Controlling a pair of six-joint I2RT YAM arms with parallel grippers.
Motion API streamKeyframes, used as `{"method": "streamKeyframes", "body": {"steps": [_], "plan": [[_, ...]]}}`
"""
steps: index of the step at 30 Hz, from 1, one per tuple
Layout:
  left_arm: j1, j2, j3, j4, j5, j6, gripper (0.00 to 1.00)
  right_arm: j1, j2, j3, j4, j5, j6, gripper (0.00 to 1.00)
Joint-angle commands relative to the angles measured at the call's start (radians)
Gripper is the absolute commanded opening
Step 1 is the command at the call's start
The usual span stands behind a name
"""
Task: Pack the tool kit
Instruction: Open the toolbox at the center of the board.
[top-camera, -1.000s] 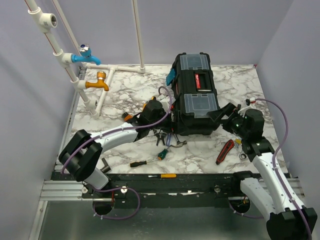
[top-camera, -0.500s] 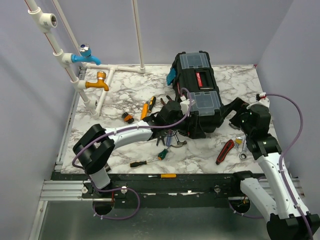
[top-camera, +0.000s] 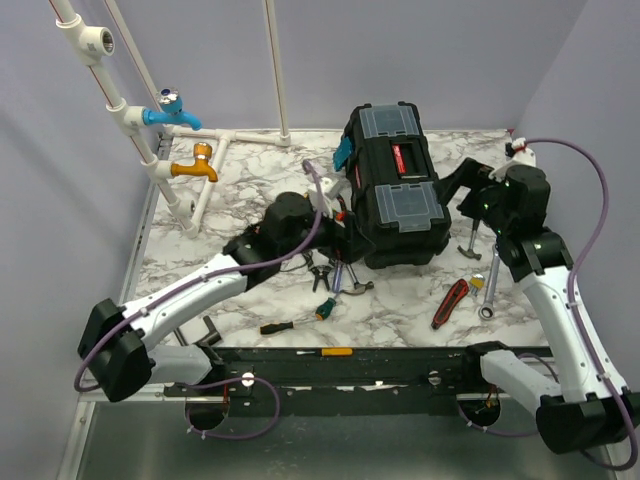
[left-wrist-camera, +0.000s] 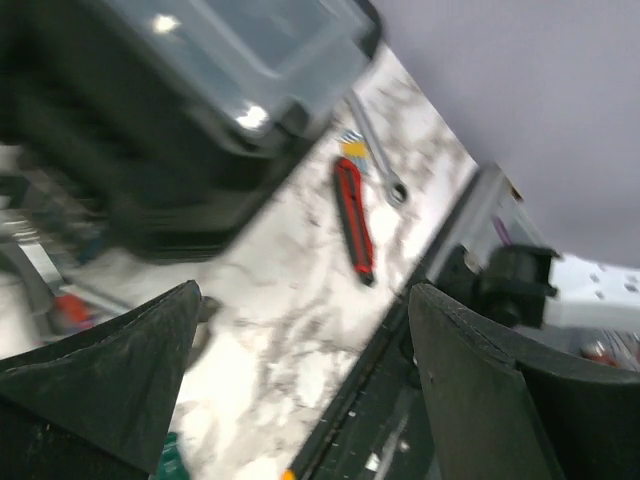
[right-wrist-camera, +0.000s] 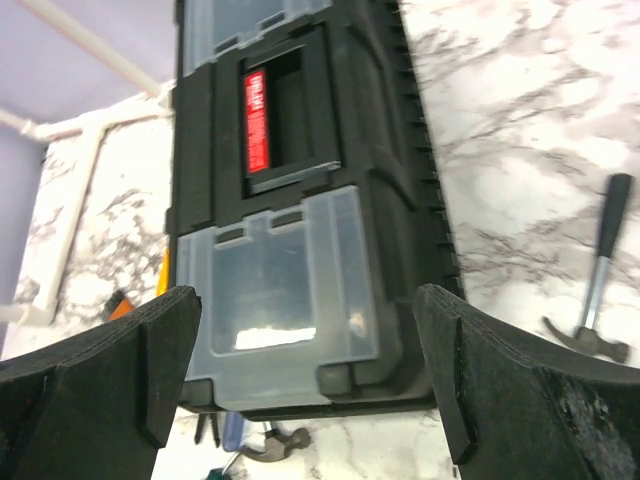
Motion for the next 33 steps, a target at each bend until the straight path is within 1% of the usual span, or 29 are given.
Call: {"method": "streamKeyframes", "body": {"steps": [1, 2, 5, 8, 10, 12, 15, 17, 19, 24, 28, 33], "plan": [[0.168, -0.104, -0.026, -0.206, -0.145, 0.021, 0.87, 0.088, 0.094, 0.102, -0.052, -0.08, -0.049, 0.96], [0.21, -0.123, -0.041, -0.215, -0.15, 0.011, 0.87, 0.133, 0.126, 0.124, -0.061, -0.053, -0.057, 0.96], [0.279, -0.182, -0.082, -0.212, -0.199, -0.029, 0.87, 0.303, 0.246, 0.211, -0.112, 0.095, -0.088, 0.97], [0.312, -0.203, -0.105, -0.199, -0.217, -0.071, 0.88, 0.407, 0.37, 0.301, -0.167, 0.171, -0.111, 0.97], [0.331, -0.208, -0.122, -0.187, -0.218, -0.091, 0.87, 0.481, 0.443, 0.354, -0.212, 0.292, -0.13, 0.97], [0.345, -0.21, -0.139, -0.175, -0.217, -0.1, 0.87, 0.541, 0.524, 0.406, -0.287, 0.445, -0.157, 0.98], [0.362, -0.206, -0.149, -0.168, -0.213, -0.104, 0.88, 0.565, 0.629, 0.44, -0.418, 0.579, -0.141, 0.99], [0.368, -0.197, -0.154, -0.16, -0.213, -0.105, 0.87, 0.566, 0.628, 0.389, -0.45, 0.637, -0.117, 0.99], [0.375, -0.18, -0.149, -0.153, -0.207, -0.109, 0.87, 0.565, 0.585, 0.335, -0.477, 0.682, -0.084, 0.99], [0.382, -0.113, -0.106, -0.129, -0.187, -0.118, 0.87, 0.564, 0.409, 0.226, -0.525, 0.805, -0.043, 0.99], [0.381, -0.043, -0.047, -0.117, -0.164, -0.133, 0.88, 0.521, 0.356, 0.223, -0.597, 0.865, -0.017, 0.99], [0.382, 0.058, 0.016, -0.068, -0.118, -0.173, 0.88, 0.481, 0.325, 0.276, -0.574, 0.87, -0.053, 0.99]]}}
